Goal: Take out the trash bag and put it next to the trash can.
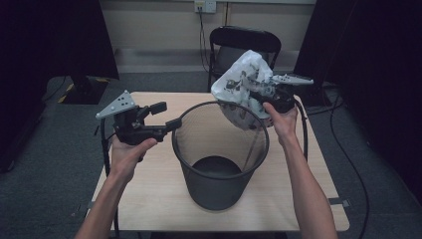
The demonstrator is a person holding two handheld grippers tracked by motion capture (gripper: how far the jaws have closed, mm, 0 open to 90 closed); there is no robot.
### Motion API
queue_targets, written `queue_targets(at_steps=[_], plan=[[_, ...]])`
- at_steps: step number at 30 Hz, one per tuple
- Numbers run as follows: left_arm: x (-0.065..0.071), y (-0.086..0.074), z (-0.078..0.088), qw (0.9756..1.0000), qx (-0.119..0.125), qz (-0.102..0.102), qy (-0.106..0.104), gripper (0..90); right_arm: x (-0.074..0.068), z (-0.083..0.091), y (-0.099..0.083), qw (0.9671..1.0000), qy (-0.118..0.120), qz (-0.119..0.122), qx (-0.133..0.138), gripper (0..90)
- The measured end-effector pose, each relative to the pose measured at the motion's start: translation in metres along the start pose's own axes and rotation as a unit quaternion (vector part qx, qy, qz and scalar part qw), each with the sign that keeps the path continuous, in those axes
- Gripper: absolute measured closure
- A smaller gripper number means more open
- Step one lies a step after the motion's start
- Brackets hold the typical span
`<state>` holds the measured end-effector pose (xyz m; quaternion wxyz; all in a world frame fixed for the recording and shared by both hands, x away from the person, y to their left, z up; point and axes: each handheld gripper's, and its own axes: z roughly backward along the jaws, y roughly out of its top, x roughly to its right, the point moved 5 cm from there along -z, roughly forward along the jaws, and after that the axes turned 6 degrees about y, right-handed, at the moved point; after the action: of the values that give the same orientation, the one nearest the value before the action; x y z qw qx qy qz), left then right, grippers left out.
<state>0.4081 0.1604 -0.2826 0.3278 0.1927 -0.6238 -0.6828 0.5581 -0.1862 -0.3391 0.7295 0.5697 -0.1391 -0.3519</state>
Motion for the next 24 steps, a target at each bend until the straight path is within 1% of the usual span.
queue_targets(at_steps=[2, 4, 6, 8, 10, 12, 14, 15, 16, 18, 20, 22, 23, 24], plan=[[-0.006, -0.005, 0.002, 1.0, -0.002, 0.008, 0.004, 17.0, 0.005, -0.004, -0.012, 0.9999, -0.004, -0.007, -0.009, 83.4], [-0.011, -0.011, 0.005, 0.9998, 0.0, 0.014, 0.013, 16.2, 0.01, -0.007, -0.023, 0.9998, -0.006, -0.014, -0.015, 83.4], [-0.016, -0.016, 0.009, 0.9997, 0.003, 0.007, 0.024, 16.5, 0.014, -0.009, -0.034, 0.9995, -0.011, -0.021, -0.02, 83.4], [-0.019, -0.022, 0.011, 0.9994, -0.001, 0.007, 0.033, 17.8, 0.018, -0.01, -0.044, 0.9992, -0.016, -0.025, -0.026, 83.3], [-0.024, -0.029, 0.013, 0.9994, -0.01, 0.012, 0.03, 17.8, 0.02, -0.011, -0.054, 0.9989, -0.018, -0.029, -0.033, 83.3], [-0.027, -0.037, 0.014, 0.9991, -0.018, 0.019, 0.035, 17.3, 0.022, -0.013, -0.065, 0.9985, -0.024, -0.03, -0.04, 83.3], [-0.032, -0.045, 0.015, 0.9987, -0.021, 0.025, 0.038, 17.2, 0.025, -0.014, -0.075, 0.9979, -0.03, -0.033, -0.047, 83.3], [-0.034, -0.05, 0.015, 0.9983, -0.029, 0.028, 0.041, 17.2, 0.027, -0.015, -0.08, 0.9976, -0.034, -0.035, -0.05, 83.3], [-0.035, -0.054, 0.016, 0.9978, -0.036, 0.029, 0.049, 17.1, 0.029, -0.015, -0.085, 0.9973, -0.035, -0.036, -0.054, 83.3], [-0.037, -0.067, 0.018, 0.9972, -0.042, 0.03, 0.054, 16.0, 0.029, -0.017, -0.098, 0.9965, -0.041, -0.035, -0.064, 83.4], [-0.039, -0.083, 0.018, 0.996, -0.063, 0.03, 0.055, 15.9, 0.027, -0.019, -0.109, 0.9968, -0.039, -0.034, -0.06, 83.4], [-0.041, -0.099, 0.017, 0.9943, -0.084, 0.03, 0.059, 15.4, 0.025, -0.02, -0.115, 0.9971, -0.037, -0.033, -0.058, 83.4], [-0.041, -0.108, 0.017, 0.9928, -0.1, 0.022, 0.063, 15.4, 0.024, -0.021, -0.118, 0.9972, -0.038, -0.034, -0.055, 83.4], [-0.04, -0.118, 0.017, 0.9912, -0.114, 0.02, 0.065, 15.4, 0.022, -0.023, -0.122, 0.9971, -0.036, -0.032, -0.059, 83.4]])
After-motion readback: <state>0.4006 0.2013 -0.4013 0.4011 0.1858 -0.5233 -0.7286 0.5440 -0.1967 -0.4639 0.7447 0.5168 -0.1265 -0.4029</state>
